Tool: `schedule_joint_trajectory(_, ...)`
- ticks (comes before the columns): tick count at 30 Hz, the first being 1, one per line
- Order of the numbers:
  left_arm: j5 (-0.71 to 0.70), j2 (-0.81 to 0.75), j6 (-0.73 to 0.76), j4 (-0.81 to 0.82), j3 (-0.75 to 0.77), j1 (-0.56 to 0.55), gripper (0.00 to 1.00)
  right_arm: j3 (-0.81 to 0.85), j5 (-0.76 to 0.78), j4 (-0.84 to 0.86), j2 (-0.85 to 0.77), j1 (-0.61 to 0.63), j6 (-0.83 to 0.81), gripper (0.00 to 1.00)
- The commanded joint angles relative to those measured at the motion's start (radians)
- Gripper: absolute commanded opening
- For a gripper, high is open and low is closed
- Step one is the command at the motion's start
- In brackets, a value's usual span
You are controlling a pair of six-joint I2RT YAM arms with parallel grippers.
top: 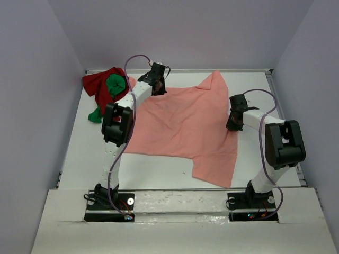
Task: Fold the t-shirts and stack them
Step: Flatten the tshirt out
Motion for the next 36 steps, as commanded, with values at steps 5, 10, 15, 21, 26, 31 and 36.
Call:
schedule_joint_trajectory(5, 0.019, 0.072, -0.022, -0.062, 0.126, 0.018, 0.00, 0.083, 0.142, -0.075, 0.080, 0.009, 0.141, 0.00)
schedule_joint_trajectory(10, 0.013, 0.111, -0.037, -0.100, 0.149, 0.034, 0.00, 0.077, 0.188, -0.158, 0.074, 0.009, 0.247, 0.00)
schedule_joint_trajectory(15, 0.022, 0.117, -0.046, -0.100, 0.140, 0.041, 0.00, 0.043, 0.205, -0.219, 0.034, 0.009, 0.374, 0.00)
schedule_joint_trajectory(21, 0.032, 0.100, -0.048, -0.086, 0.115, 0.041, 0.00, -0.047, 0.191, -0.265, -0.090, 0.009, 0.540, 0.00)
schedule_joint_trajectory(26, 0.027, 0.088, -0.040, -0.083, 0.101, 0.041, 0.00, -0.093, 0.124, -0.273, -0.171, 0.019, 0.603, 0.00)
schedule_joint_trajectory(31, 0.038, 0.080, -0.037, -0.077, 0.101, 0.039, 0.00, -0.100, 0.124, -0.235, -0.202, 0.019, 0.578, 0.00)
schedule_joint_trajectory(36, 0.045, 0.068, -0.031, -0.085, 0.100, 0.041, 0.00, 0.064, 0.107, -0.227, -0.038, 0.028, 0.348, 0.00)
